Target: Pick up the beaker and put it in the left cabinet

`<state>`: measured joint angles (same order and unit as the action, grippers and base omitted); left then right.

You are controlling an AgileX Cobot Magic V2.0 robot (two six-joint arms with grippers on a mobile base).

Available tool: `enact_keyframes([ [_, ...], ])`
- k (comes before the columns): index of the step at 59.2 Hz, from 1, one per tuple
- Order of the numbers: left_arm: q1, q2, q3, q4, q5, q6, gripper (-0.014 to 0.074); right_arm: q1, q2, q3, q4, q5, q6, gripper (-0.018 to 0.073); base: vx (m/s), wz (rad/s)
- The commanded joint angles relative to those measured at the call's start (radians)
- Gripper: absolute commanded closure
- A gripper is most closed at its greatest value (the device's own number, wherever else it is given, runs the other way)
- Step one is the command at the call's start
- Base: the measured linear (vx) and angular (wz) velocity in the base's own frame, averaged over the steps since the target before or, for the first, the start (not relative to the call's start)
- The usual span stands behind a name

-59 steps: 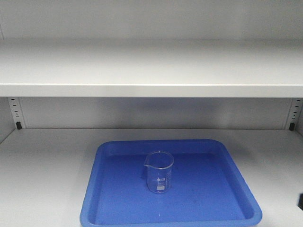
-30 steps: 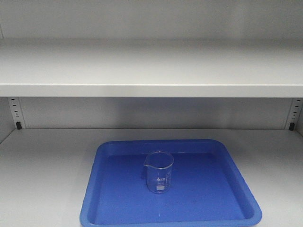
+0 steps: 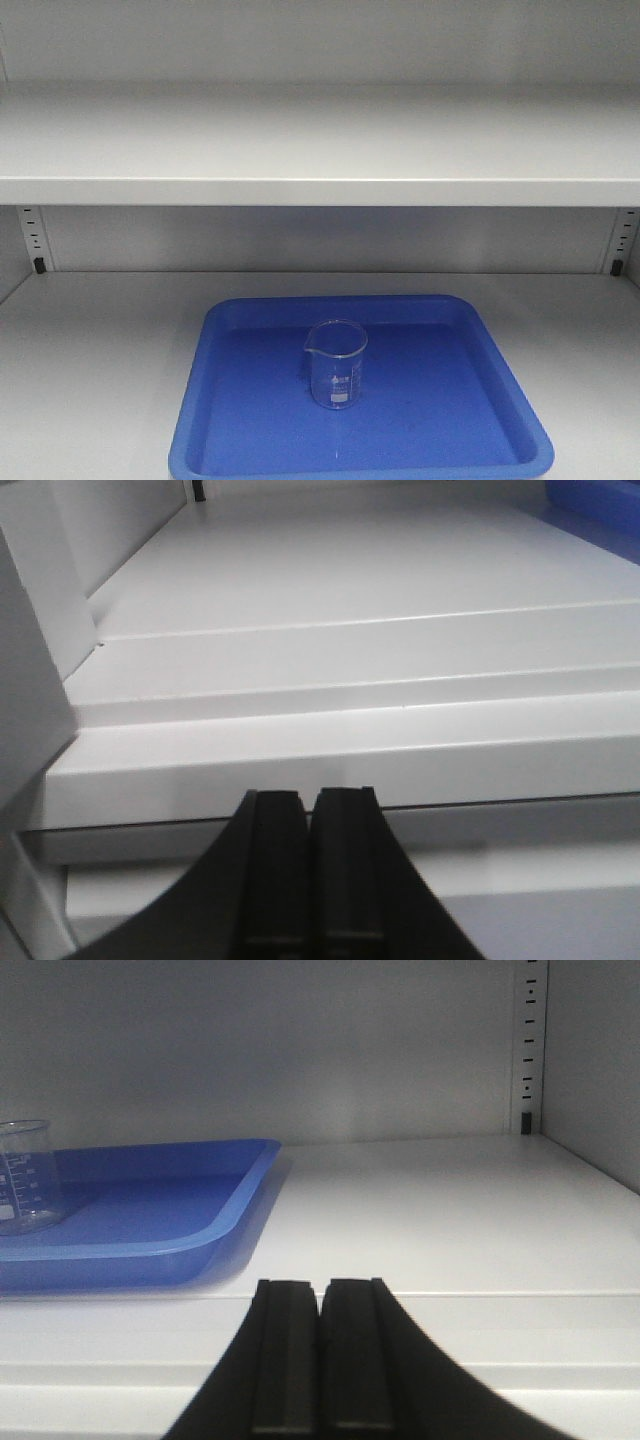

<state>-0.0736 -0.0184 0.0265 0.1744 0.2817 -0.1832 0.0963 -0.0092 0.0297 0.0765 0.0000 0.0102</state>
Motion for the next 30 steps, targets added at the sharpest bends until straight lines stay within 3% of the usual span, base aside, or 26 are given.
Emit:
enact_keyframes([
  [1, 0.000, -0.010, -0.011, 0.000, -0.083, -0.004, 0.0593, -0.007, -0.010, 0.005, -0.011, -0.087, -0.010, 0.0561, 0.00, 0.00],
  [30, 0.000, -0.010, -0.011, 0.000, -0.083, -0.004, 0.0593, -0.006, -0.010, 0.005, -0.010, -0.087, -0.010, 0.0561, 0.00, 0.00],
])
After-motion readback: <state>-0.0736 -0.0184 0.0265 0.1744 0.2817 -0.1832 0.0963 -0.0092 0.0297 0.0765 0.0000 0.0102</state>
